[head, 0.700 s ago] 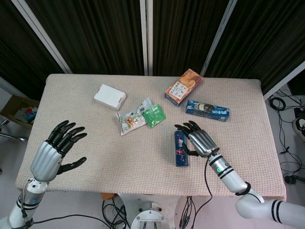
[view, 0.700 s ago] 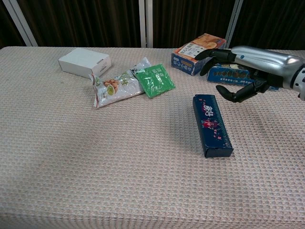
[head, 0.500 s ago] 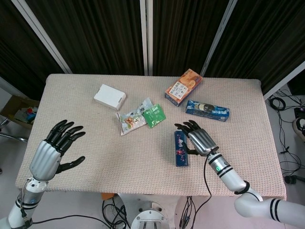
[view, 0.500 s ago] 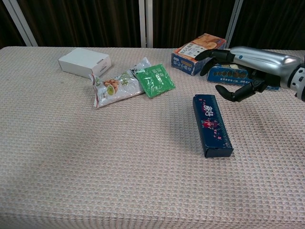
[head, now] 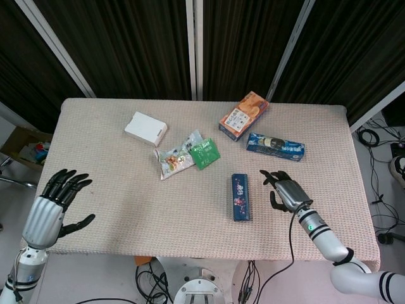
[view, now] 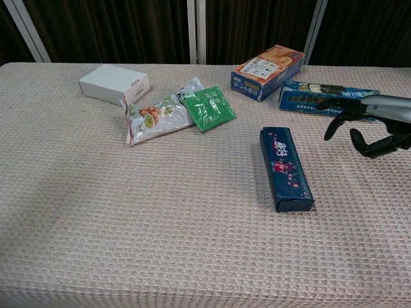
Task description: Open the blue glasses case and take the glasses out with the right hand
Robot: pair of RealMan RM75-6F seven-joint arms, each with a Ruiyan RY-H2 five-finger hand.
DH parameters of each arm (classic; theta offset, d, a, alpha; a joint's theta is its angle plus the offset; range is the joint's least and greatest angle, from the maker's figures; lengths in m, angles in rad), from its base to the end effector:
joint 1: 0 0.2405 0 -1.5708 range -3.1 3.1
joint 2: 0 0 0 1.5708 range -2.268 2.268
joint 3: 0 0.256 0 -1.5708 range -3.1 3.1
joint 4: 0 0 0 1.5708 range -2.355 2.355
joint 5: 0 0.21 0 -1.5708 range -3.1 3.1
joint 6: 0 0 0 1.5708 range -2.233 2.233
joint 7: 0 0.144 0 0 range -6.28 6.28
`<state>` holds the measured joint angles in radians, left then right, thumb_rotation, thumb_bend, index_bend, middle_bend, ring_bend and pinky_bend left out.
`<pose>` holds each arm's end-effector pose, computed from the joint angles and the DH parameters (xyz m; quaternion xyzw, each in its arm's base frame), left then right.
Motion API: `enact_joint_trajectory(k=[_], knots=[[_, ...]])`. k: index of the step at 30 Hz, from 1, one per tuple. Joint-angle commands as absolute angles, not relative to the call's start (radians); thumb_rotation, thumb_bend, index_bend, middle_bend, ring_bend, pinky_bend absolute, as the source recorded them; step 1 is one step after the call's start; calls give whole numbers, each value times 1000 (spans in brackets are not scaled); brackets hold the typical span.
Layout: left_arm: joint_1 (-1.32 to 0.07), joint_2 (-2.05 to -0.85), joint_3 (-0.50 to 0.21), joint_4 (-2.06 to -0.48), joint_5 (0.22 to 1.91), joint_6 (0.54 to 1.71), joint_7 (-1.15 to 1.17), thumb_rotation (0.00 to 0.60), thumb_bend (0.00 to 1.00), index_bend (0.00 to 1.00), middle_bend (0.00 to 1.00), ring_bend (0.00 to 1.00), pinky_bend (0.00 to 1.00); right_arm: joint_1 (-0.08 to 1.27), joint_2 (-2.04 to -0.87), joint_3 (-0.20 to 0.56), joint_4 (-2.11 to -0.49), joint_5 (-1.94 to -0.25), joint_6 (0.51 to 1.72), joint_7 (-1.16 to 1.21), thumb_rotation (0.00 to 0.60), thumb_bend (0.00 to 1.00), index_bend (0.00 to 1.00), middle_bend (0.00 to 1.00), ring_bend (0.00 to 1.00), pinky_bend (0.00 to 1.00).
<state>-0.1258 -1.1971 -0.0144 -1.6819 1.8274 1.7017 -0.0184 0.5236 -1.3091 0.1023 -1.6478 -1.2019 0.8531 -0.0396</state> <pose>-0.2326 0.1713 0.1418 -0.6100 -0.3018 -0.5608 0.4714 -0.2272 -0.2836 0.0259 0.6964 -0.5263 0.3231 0.3657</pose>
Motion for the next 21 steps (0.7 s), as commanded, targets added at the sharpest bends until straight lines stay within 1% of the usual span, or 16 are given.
enact_joint_trajectory(k=[1, 7, 12, 16, 18, 21], knots=[[-121, -1201, -12, -1676, 1826, 1707, -22, 600, 56, 221, 203, 116, 127, 540, -1344, 103, -1607, -1184, 823, -23, 600, 827, 0, 281, 48, 81], [-115, -1202, -11, -1671, 1827, 1715, -22, 600, 57, 221, 203, 116, 127, 616, -1440, 131, -1559, -1173, 764, -41, 600, 829, 0, 267, 31, 61], [-105, -1199, -11, -1668, 1823, 1730, -27, 600, 57, 221, 203, 116, 127, 687, -1517, 159, -1555, -1190, 735, -70, 600, 825, 0, 260, 31, 57], [-98, -1198, -8, -1660, 1815, 1733, -33, 600, 56, 221, 203, 116, 127, 753, -1568, 170, -1565, -1189, 695, -117, 600, 800, 0, 259, 31, 57], [-93, -1199, -7, -1656, 1810, 1737, -38, 600, 57, 221, 203, 116, 127, 778, -1582, 167, -1579, -1186, 678, -139, 600, 788, 0, 259, 31, 57], [-86, -1200, -6, -1648, 1808, 1746, -47, 600, 57, 221, 203, 116, 127, 790, -1570, 150, -1617, -1191, 668, -153, 600, 772, 0, 259, 31, 57]])
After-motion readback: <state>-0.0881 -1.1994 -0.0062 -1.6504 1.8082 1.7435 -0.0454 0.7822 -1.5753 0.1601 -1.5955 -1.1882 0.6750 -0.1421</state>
